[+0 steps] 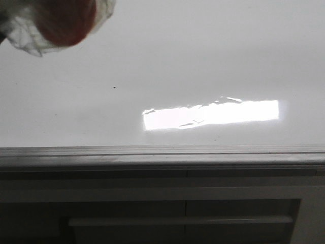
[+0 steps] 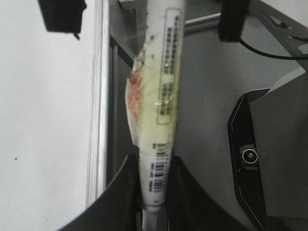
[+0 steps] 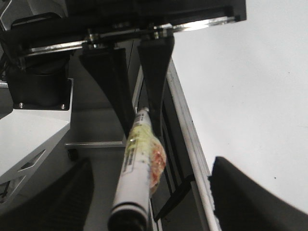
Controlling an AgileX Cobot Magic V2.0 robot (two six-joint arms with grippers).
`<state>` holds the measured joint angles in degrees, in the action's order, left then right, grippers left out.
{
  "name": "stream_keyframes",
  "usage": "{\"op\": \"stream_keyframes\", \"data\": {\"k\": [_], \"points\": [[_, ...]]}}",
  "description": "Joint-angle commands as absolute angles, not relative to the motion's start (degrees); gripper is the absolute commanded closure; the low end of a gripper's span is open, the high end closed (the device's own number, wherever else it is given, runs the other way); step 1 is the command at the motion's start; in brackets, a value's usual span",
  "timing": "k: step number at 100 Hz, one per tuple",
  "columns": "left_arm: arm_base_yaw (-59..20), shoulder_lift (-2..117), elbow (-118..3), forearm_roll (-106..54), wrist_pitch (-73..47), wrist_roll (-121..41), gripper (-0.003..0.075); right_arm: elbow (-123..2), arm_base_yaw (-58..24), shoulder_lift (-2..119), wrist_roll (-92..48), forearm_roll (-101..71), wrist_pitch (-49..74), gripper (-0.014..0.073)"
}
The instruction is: Write number 0 on whiteboard
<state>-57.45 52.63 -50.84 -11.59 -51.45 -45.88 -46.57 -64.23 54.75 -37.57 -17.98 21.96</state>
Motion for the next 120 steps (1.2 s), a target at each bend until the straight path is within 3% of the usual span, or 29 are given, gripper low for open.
{"op": "stream_keyframes", "data": {"k": [1, 27, 46, 76, 120], "points": [[-57.9, 51.9, -52.5, -13.4, -48.9, -45.9, 0.074, -48.7, -64.2, 54.2, -38.2, -18.7, 17.1, 0.0151], [-57.9, 51.9, -52.5, -17.9, -48.7, -49.3, 0.074, -48.7, -64.2, 54.4, -38.2, -19.0, 17.1, 0.0156], [-57.9, 51.9, -52.5, -18.6, -48.6, -50.1, 0.074, -48.7, -64.2, 55.8, -38.2, -19.8, 20.2, 0.027], [-57.9, 51.9, -52.5, -19.4, -48.6, -50.1, 0.074, -48.7, -64.2, 57.1, -38.2, -20.0, 20.2, 0.0362], [-57.9, 52.9, -52.5, -19.4, -48.6, -50.1, 0.074, -48.7, -64.2, 56.9, -38.2, -20.1, 17.5, 0.0359]]}}
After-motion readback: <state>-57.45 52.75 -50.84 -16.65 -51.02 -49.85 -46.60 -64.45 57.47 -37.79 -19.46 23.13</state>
